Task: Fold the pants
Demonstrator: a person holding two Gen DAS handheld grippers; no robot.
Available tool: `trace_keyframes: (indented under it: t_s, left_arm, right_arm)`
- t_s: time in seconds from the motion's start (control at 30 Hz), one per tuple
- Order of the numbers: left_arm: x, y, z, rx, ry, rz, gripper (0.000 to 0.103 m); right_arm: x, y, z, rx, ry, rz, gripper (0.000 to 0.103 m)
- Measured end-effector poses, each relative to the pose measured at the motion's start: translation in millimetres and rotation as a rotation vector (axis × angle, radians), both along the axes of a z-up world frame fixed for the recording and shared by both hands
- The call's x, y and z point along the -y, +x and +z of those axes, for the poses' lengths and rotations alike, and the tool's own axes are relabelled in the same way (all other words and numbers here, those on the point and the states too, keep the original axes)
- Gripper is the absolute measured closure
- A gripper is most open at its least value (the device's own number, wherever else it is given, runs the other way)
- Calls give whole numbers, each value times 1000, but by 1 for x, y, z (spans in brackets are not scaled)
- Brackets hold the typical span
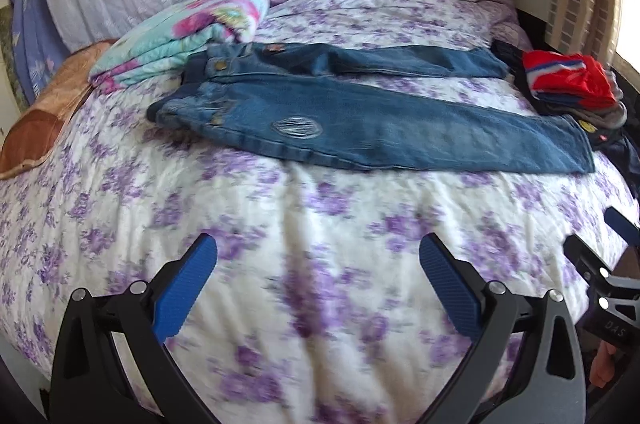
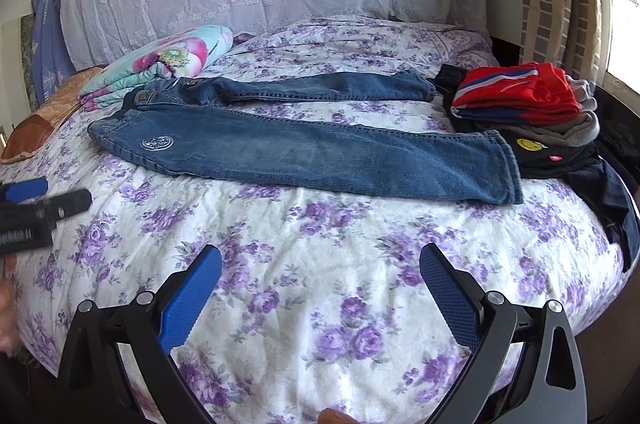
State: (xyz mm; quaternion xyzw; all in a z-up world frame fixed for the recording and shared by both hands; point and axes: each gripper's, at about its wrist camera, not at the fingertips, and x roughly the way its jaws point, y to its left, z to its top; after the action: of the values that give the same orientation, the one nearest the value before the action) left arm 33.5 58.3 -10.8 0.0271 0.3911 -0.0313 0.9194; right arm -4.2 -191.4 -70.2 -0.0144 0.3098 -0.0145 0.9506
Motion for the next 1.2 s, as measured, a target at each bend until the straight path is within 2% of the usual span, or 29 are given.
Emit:
trace_keyframes:
  t_s: [0.1,0.23,0.4,0.47,0.57,0.67,0.77,0.83,0.87,0.9,0.93,0.97,1.0,1.03,1.1,1.2]
  left_arm:
    - [-42,22,5,-21,-14,54,4]
    - [-92,57,13,-32,-18,102,4]
    - [-149,118,6,-111,-105,123,4]
    - [-164,139,0,-141,-152,145,4]
    - [-177,167,-7,-180,-221,132,4]
    - [-186,200,-17,-238,-309,103,5]
    - [-190,226,-30,-281,-337,114,5]
    - [-192,238,-39,-304,-349,124,8]
    - [-192,243,-45,-322,-358,123,24]
    - [-192,250,-54,-355,-388,108,34]
    - [-193,253,-57,-361,-397,106,37]
    - [-192,253,-57,-342,-386,109,51]
    - [-189,251,-52,-318,-377,85,73]
    - [-188,248,-48,-310,-381,69,76]
    - [-189,242,-40,-278,-393,71,80]
    - [-189,230,-31,-245,-401,73,81]
  right_arm:
    - [-19,14,3,-21,-27,91,3]
    - [-60,35,16,21,-123,217,3]
    - [-124,70,18,46,-261,417,3]
    - [-147,85,14,38,-300,470,5]
    - [-174,112,6,-10,-332,540,13]
    - [-192,135,-4,-55,-349,596,14]
    - [-200,154,-14,-96,-368,603,15]
    - [-204,166,-18,-116,-363,604,23]
    - [-206,171,-20,-127,-358,606,30]
    - [-207,175,-23,-135,-356,605,39]
    - [-209,177,-25,-141,-356,609,44]
    - [-210,178,-27,-150,-348,623,59]
    - [-211,181,-29,-164,-331,647,78]
    - [-211,178,-28,-168,-314,670,86]
    - [-214,169,-26,-125,-350,670,93]
    - [-213,155,-15,-73,-379,658,94]
